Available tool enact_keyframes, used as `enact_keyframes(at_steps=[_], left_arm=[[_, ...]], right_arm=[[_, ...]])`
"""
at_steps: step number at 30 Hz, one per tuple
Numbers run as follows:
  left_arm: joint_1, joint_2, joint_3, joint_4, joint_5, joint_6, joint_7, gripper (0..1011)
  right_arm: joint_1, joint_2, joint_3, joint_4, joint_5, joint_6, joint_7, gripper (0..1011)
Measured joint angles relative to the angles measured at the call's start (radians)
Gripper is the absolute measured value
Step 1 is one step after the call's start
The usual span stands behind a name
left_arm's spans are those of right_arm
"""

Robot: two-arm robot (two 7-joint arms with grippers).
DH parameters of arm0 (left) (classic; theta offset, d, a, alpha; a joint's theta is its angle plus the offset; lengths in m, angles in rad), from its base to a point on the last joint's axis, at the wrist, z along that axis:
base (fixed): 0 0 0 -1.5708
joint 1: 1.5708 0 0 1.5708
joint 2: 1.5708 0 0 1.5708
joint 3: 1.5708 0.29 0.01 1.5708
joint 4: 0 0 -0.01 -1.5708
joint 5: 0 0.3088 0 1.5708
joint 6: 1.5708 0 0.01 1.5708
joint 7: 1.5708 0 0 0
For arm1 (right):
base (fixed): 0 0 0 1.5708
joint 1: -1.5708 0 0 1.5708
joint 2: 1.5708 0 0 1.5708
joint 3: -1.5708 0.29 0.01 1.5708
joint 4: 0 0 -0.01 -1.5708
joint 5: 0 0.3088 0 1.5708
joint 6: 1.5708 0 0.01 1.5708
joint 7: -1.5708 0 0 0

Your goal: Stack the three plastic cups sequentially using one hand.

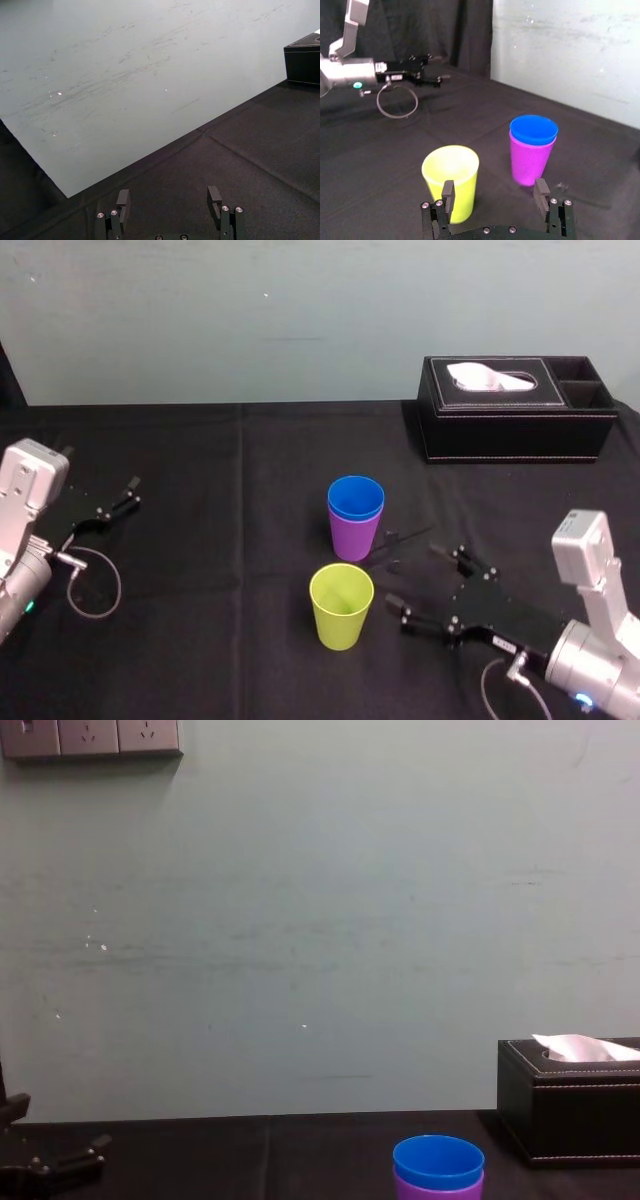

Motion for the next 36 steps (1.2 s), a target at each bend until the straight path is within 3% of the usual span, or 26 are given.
enact_keyframes(at_steps=[17,36], left_arm=[[0.000,0.000,0.000,0.000,0.000,0.000,0.000,1010],[0.000,0.000,0.000,0.000,0.000,0.000,0.000,1010]], right_arm=[[0.014,-0.005,-0.069,0.044,-0.040,-0.012,0.016,1003],[0.058,-0.029,-0.113,0.063,-0.059,-0.003,0.024,1003]])
